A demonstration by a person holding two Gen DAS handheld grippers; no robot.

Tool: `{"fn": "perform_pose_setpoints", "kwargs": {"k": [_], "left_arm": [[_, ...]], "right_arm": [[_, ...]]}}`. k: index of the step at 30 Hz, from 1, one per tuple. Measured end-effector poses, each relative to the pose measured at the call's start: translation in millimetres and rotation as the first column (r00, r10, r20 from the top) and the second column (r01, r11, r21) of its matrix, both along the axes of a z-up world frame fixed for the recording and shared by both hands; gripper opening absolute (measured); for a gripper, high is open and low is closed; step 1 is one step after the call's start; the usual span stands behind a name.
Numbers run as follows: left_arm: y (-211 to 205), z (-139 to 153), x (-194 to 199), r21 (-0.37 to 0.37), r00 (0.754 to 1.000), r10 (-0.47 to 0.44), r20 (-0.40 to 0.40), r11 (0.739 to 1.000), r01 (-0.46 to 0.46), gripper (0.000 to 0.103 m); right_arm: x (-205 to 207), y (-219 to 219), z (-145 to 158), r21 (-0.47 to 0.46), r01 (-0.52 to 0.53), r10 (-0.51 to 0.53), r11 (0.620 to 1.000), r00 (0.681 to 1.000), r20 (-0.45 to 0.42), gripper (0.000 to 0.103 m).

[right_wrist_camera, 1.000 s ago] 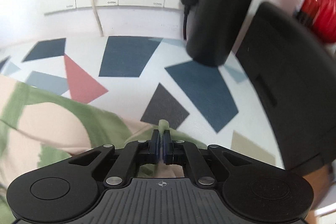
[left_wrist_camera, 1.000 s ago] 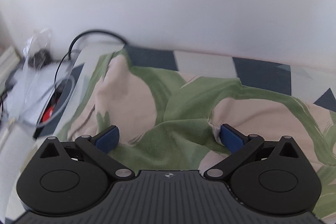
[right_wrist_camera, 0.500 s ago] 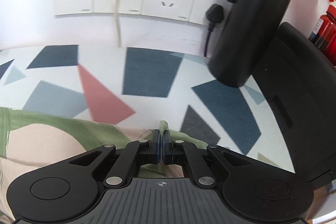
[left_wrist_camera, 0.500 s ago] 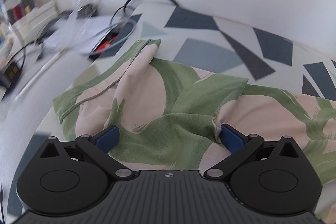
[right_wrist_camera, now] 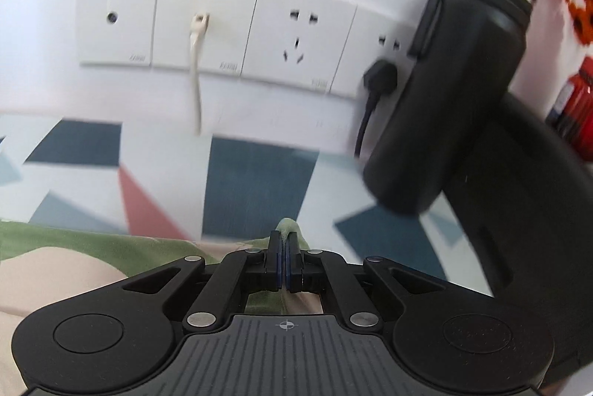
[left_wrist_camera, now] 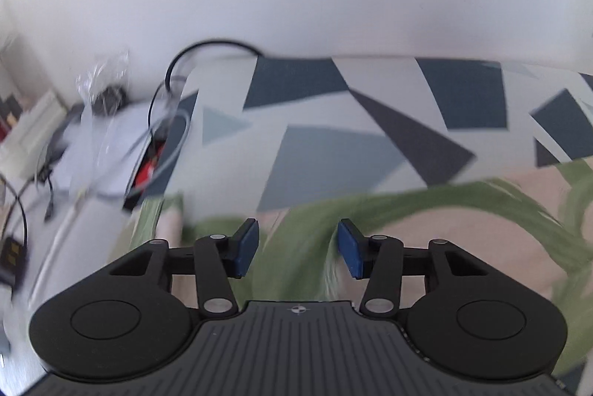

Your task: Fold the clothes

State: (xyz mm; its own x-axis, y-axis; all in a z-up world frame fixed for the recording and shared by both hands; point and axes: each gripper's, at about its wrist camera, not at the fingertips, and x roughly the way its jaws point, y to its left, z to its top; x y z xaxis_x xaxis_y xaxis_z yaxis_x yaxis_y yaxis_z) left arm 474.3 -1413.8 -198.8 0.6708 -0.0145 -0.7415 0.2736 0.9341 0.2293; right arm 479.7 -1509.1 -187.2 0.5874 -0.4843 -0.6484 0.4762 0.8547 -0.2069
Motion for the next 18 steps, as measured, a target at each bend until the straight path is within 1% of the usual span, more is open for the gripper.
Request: {"fn": "perform_pose_setpoints", "kwargs": {"k": [1,2,3,4,5,7,8,10,11,12,13,15,16,17,18], "left_arm": [[-6,-1,9,0.005,1.0,0.021,0.006,1.0,-0.021,0.052],[-10,0,17,0.009,0.999,0.052,0.0,0.999,-0.052,0.06],[-12,1,24,0.004,0.996,0.083,-0.02,0.997,-0.083,0.07],[-11,4,26,-0.032,0.995,0.09,-0.052,0.995,-0.092,0.073],[-10,8,26,-0.08,0.993,0.085,-0.087,0.993,-0.092,0.074],[-14,15,16,-0.145,0.99,0.033,-0.138,0.988,-0.053,0.074],[-17,18,6,-0.164,0.988,-0.006,-0.157,0.986,-0.02,0.075],[-21,20,-17,-0.188,0.977,-0.08,-0.195,0.981,0.042,0.076],[-22,20,-27,-0.202,0.971,-0.108,-0.215,0.977,0.064,0.08],[-23,17,-36,-0.214,0.963,-0.128,-0.236,0.974,0.077,0.081],[-26,13,-43,-0.209,0.96,-0.139,-0.242,0.974,0.088,0.081],[-33,5,-56,-0.182,0.959,-0.151,-0.24,0.977,0.108,0.083],[-37,2,-61,-0.156,0.961,-0.163,-0.225,0.979,0.129,0.083],[-40,1,-62,-0.147,0.963,-0.169,-0.209,0.979,0.14,0.086],[-41,0,-62,-0.149,0.965,-0.171,-0.197,0.978,0.143,0.086]], "right_arm": [[3,-3,0,0.009,0.013,-0.013,1.0,1.0,0.0,0.002],[6,-6,0,0.02,0.026,-0.026,0.999,1.0,0.001,0.004],[3,-8,3,0.028,0.036,-0.036,0.999,0.999,0.018,0.01],[0,-10,6,0.036,0.045,-0.046,0.998,0.998,0.036,0.022],[-9,-11,12,0.042,0.053,-0.056,0.998,0.996,0.063,0.03],[-31,-14,22,0.081,0.056,-0.064,0.995,0.993,0.099,0.036],[-44,-15,26,0.115,0.052,-0.064,0.992,0.993,0.102,0.037],[-61,-12,23,0.148,0.046,-0.057,0.988,0.996,0.075,0.039],[-69,-11,22,0.164,0.043,-0.053,0.986,0.997,0.062,0.04],[-77,-9,20,0.179,0.04,-0.049,0.983,0.998,0.048,0.042],[-85,-8,19,0.195,0.037,-0.045,0.98,0.998,0.035,0.045],[-101,-4,16,0.226,0.033,-0.036,0.974,0.999,0.008,0.048],[-110,-3,15,0.241,0.031,-0.031,0.97,1.0,-0.005,0.05],[-108,-3,11,0.249,0.039,-0.035,0.968,0.999,-0.018,0.05],[-104,-4,8,0.253,0.054,-0.049,0.966,0.998,-0.025,0.049]]}}
